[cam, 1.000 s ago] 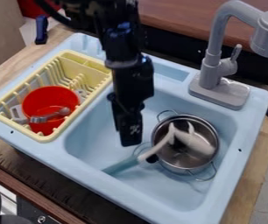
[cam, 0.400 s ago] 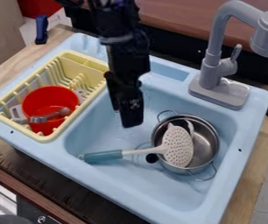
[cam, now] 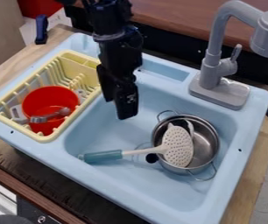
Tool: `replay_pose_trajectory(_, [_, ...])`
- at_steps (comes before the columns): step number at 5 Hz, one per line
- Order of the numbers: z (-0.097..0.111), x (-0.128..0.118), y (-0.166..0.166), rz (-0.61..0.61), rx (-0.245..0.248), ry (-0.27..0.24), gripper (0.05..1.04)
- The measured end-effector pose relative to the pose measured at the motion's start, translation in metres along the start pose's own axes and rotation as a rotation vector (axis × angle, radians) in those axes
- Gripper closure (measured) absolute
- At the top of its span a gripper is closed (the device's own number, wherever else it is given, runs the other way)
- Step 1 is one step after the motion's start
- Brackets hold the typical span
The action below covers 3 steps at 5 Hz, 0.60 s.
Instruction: Picked up spatula and put in in the silver pot in the sink
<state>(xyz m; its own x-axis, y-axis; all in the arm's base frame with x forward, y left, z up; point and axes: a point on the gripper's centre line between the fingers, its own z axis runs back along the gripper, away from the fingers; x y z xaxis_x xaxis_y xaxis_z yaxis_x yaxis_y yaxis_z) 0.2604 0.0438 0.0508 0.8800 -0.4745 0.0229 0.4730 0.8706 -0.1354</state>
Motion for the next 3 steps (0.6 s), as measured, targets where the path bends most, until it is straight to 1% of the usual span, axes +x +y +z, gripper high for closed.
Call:
replay_pose_trajectory(1, [0.005, -0.002, 0.022, 0.108, 0.106, -0.09, 0.083])
replay_pose_trajectory(2, [0.022, -0.003, 0.044, 0.317, 0.222, -0.213, 0.083])
replay_pose_trajectory(3, [0.036, -0.003, 0.067, 0.498, 0.269, -0.305, 0.083])
